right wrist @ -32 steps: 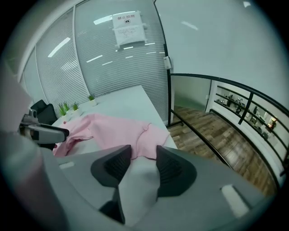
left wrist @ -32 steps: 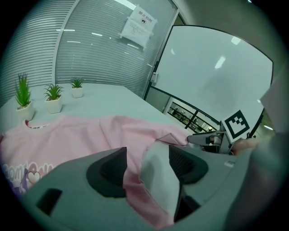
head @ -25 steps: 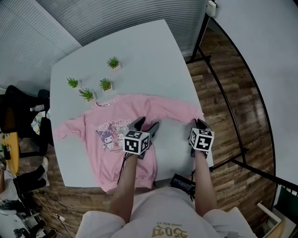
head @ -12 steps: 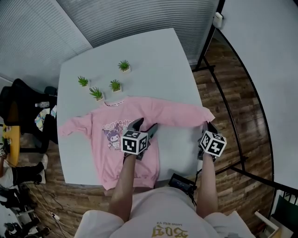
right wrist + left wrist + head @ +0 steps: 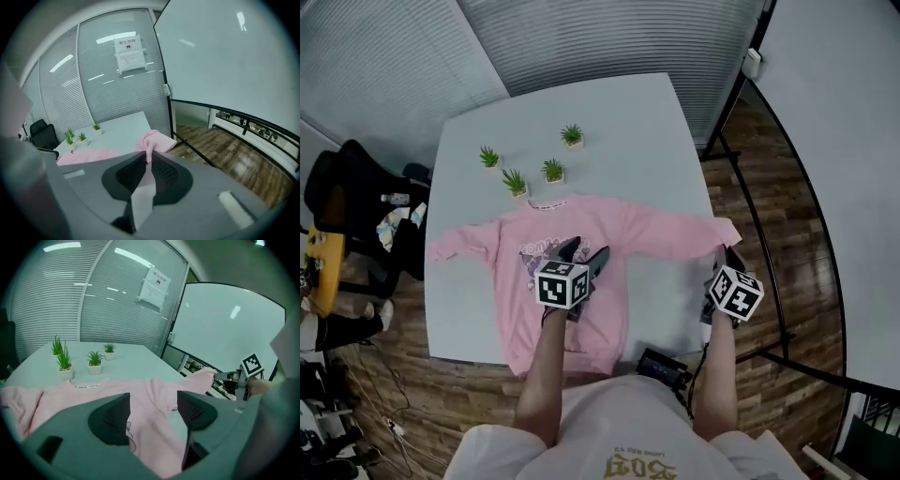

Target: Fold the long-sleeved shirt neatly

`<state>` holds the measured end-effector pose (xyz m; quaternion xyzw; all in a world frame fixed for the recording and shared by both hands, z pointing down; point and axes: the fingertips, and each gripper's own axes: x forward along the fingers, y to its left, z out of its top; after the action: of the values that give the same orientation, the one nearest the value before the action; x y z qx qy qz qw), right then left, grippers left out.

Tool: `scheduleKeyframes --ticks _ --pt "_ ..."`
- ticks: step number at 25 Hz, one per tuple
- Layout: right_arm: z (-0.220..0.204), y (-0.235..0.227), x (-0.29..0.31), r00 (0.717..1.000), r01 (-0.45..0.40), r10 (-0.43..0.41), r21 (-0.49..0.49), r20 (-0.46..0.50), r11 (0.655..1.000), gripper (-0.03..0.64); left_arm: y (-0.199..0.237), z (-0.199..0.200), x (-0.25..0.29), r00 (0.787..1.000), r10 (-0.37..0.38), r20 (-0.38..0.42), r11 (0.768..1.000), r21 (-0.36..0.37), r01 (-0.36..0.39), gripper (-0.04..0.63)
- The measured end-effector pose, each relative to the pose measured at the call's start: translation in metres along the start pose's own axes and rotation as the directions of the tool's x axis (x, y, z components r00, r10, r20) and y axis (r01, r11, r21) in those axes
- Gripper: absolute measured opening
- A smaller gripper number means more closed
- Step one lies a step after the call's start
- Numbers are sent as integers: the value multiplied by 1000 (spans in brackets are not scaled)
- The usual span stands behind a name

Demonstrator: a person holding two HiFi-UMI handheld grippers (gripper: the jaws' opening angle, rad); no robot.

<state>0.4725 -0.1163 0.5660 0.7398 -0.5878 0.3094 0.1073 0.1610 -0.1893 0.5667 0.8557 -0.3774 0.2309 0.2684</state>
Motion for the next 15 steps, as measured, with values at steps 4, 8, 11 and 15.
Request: scheduleKeyframes --ticks 4,8,11,15 --pt "9 21 -3 999 -41 41 -1 31 999 49 9 3 -20 1000 25 18 1000 3 -25 325" --pt "17 52 -3 994 -96 98 -37 44 995 51 18 7 -38 998 48 40 999 3 -49 327" --pt "22 75 -2 990 -134 137 -66 44 989 51 27 9 -51 996 71 57 997 -7 -71 328" --pt "24 103 0 982 -182 186 -97 37 979 51 41 10 -72 992 105 68 994 -20 -104 328"
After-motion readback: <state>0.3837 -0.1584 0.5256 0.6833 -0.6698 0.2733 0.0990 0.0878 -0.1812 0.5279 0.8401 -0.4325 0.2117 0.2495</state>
